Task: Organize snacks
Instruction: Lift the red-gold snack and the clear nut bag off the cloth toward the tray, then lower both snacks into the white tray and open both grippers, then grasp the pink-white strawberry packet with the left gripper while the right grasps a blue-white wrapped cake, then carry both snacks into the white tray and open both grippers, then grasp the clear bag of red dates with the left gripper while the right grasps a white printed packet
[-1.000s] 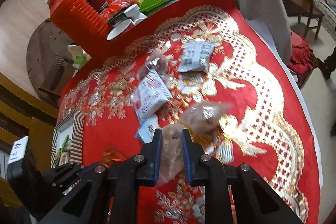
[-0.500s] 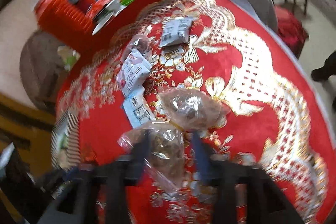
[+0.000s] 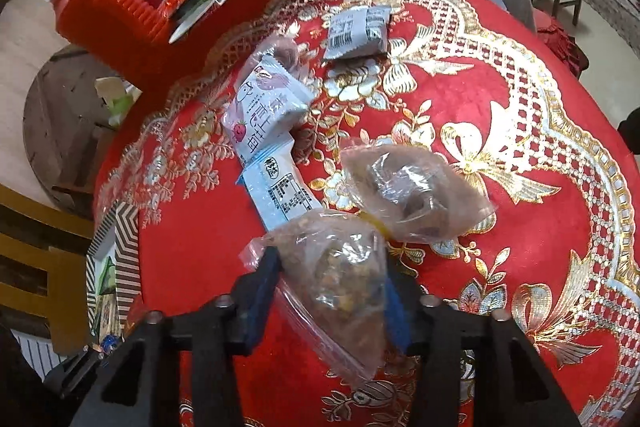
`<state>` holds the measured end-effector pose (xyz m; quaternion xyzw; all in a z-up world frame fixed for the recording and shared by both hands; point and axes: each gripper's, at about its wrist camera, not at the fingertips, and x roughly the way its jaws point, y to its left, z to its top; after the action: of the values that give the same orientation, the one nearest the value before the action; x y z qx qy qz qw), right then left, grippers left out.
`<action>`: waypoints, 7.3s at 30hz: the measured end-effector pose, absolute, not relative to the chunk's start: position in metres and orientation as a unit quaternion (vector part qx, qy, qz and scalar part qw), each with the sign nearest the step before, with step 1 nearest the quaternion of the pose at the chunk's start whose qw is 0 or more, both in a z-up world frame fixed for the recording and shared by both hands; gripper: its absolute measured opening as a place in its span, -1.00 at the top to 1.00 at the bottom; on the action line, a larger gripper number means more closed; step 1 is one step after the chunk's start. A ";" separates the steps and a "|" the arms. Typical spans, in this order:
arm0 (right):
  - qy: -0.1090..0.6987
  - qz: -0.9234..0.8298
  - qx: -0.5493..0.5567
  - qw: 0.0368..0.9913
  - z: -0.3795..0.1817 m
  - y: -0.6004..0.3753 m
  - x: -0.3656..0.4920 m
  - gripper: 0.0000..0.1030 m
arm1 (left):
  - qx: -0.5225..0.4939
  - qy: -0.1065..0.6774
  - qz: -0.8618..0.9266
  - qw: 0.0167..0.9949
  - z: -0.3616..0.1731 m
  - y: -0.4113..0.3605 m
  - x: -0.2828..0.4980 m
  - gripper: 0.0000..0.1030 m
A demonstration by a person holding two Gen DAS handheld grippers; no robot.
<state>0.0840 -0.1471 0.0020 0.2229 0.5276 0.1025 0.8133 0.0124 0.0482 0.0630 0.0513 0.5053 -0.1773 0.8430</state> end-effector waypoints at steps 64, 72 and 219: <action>0.457 0.404 -0.110 0.785 0.080 0.141 -0.040 -0.03 | -0.003 0.491 0.058 0.869 0.079 0.286 0.036 -0.29; 0.459 0.219 -0.015 0.861 0.068 0.005 0.023 -0.03 | 0.006 0.474 0.009 0.881 0.096 0.209 0.065 -0.32; 0.483 0.230 0.113 0.837 0.086 0.028 0.081 0.10 | 0.079 0.503 0.053 0.859 0.104 0.220 0.067 -0.22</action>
<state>0.0809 0.0277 0.0865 0.1131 0.4832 0.2298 0.8372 0.0671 0.2197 0.1036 0.0791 0.5028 0.0530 0.8591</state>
